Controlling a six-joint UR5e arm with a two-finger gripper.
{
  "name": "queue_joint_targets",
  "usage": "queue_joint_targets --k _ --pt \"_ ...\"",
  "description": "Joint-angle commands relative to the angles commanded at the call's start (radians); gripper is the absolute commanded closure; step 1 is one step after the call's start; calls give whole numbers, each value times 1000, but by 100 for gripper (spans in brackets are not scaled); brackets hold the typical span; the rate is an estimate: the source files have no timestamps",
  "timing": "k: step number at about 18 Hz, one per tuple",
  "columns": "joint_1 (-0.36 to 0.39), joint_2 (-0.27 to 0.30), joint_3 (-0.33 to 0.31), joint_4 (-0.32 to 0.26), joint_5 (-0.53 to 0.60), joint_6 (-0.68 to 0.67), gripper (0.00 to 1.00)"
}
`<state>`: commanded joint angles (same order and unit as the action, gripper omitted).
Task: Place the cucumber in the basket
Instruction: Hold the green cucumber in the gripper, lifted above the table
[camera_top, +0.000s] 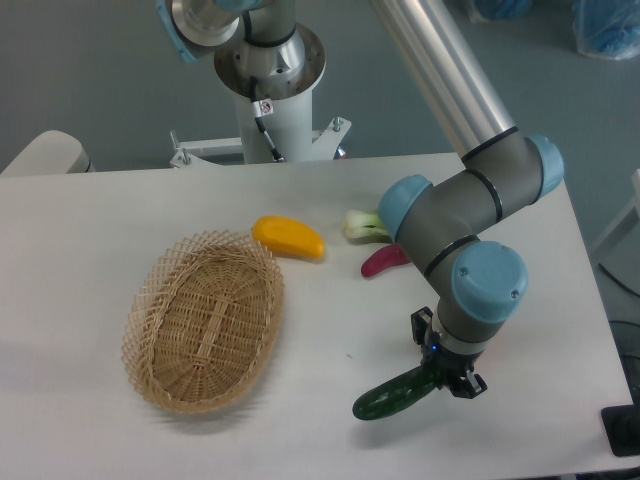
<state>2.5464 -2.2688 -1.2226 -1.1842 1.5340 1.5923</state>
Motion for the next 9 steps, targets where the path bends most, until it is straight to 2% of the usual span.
queue_joint_targets --k 9 --pt "-9 6 -15 3 6 -2 89"
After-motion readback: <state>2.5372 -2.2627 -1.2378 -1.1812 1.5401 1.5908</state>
